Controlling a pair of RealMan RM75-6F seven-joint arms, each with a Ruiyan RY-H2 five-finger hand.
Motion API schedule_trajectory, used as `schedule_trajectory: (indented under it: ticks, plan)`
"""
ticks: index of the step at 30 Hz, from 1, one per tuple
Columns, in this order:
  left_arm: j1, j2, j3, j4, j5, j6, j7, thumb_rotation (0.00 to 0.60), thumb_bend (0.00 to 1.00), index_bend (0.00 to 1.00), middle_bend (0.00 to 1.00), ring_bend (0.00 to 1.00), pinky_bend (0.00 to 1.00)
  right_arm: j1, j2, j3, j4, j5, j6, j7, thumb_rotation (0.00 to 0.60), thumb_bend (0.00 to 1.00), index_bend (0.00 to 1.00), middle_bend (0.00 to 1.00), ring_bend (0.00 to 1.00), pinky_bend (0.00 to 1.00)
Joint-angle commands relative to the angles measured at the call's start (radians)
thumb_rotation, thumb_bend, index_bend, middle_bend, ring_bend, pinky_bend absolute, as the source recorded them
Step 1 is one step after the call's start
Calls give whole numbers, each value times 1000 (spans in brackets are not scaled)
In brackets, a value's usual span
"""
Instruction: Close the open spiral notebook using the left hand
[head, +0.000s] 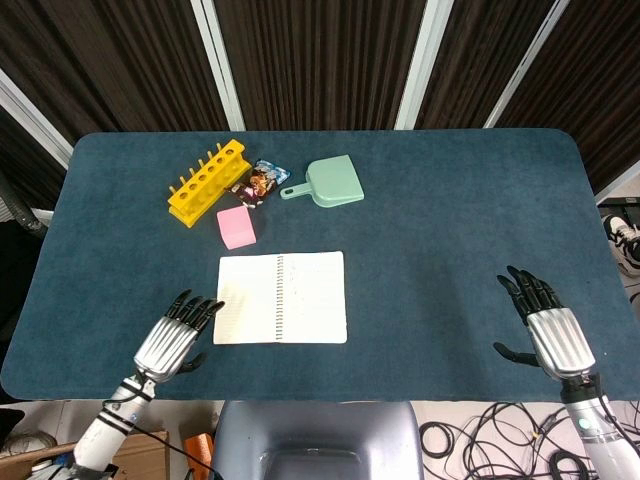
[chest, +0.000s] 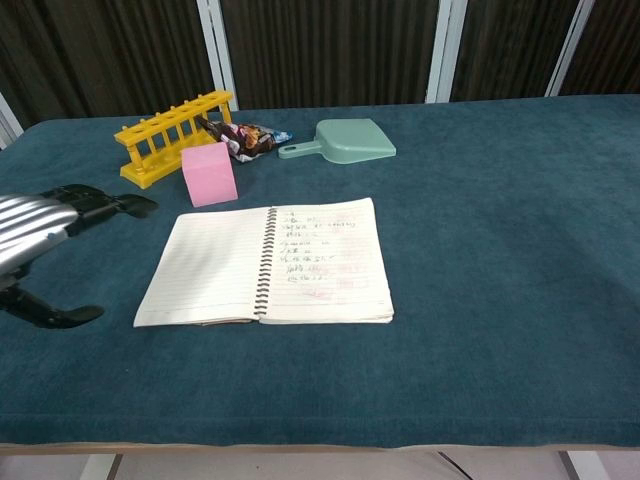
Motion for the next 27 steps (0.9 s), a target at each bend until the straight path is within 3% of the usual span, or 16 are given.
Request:
schedule_trajectory:
  ticks: [1, 7, 14, 27]
  plan:
    - [-33, -55, -19, 35, -53, -37, 27, 600, 267, 115, 145, 120, 90, -2, -4, -1, 6, 2, 2, 6, 600, 29, 15, 0, 0, 130]
    - [-51, -87, -27, 61, -92, -61, 40, 600, 264, 116, 145, 120, 92, -3, -6, -3, 12, 1, 4, 11, 600, 30, 15, 0, 0, 131]
    - [-94, -184, -43, 154, -218, -136, 86, 600, 264, 114, 145, 113, 91, -7, -5, -6, 24, -1, 13, 25, 600, 30, 15, 0, 0, 130]
    - [-121, -247, -40, 232, -266, -129, 63, 600, 266, 108, 144, 111, 91, -12, -5, -7, 31, 6, 17, 34, 600, 30, 15, 0, 0, 130]
